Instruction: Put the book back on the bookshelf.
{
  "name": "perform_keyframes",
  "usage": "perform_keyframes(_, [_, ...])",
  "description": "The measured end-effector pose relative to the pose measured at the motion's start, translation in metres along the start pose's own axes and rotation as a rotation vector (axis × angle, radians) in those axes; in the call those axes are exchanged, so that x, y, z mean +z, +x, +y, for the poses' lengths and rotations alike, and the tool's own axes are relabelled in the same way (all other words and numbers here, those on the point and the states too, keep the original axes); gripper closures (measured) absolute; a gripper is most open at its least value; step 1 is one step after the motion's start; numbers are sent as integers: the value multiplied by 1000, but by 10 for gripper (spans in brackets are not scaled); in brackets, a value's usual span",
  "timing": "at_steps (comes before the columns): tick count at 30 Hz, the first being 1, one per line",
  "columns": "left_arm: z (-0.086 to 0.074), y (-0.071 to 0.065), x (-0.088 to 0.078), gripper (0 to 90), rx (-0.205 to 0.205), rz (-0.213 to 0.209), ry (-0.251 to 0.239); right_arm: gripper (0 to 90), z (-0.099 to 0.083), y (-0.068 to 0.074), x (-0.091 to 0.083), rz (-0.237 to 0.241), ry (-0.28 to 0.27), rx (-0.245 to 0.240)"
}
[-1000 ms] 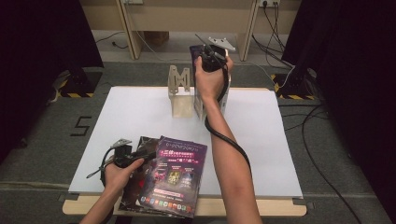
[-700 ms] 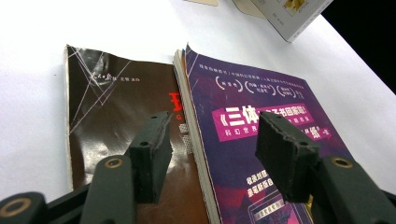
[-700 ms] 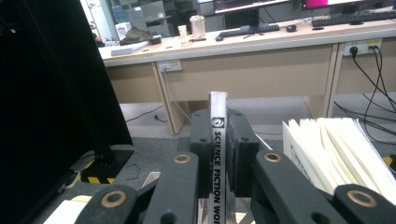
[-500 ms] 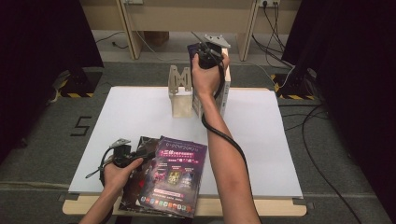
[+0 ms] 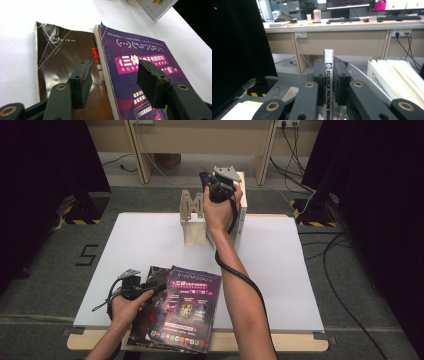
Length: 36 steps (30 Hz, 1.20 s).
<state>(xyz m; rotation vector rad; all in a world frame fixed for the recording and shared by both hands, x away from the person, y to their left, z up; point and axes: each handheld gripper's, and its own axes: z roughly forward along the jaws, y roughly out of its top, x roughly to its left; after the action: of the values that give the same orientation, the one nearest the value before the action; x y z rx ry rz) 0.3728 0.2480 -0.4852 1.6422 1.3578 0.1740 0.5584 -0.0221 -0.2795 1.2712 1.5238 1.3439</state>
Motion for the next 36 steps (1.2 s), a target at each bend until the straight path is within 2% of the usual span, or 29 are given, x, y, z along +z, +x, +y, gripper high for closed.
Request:
perform_keyframes(1, [0, 0, 0, 442, 0, 1, 0, 829, 0, 0, 0, 0, 0, 0])
perform_keyframes(4, [0, 0, -1, 442, -1, 0, -3, 821, -11, 2, -18, 10, 2, -18])
perform_keyframes(10, [-1, -2, 0, 442, 2, -1, 2, 810, -26, 1, -39, 6, 27, -38])
perform_keyframes(18, [-1, -4, 1, 442, 5, -2, 5, 800, -35, -2, -62, 12, 44, -44])
perform_keyframes(26, [0, -4, 0, 442, 5, 1, 2, 784, -39, -6, -73, -5, 69, -28])
perform_keyframes(32, [0, -4, -1, 442, 3, -1, 1, 759, -36, -10, -74, -11, 122, -10])
perform_keyframes(36, [0, -5, -1, 442, 8, -3, 2, 735, -39, -12, -74, 2, 162, -7])
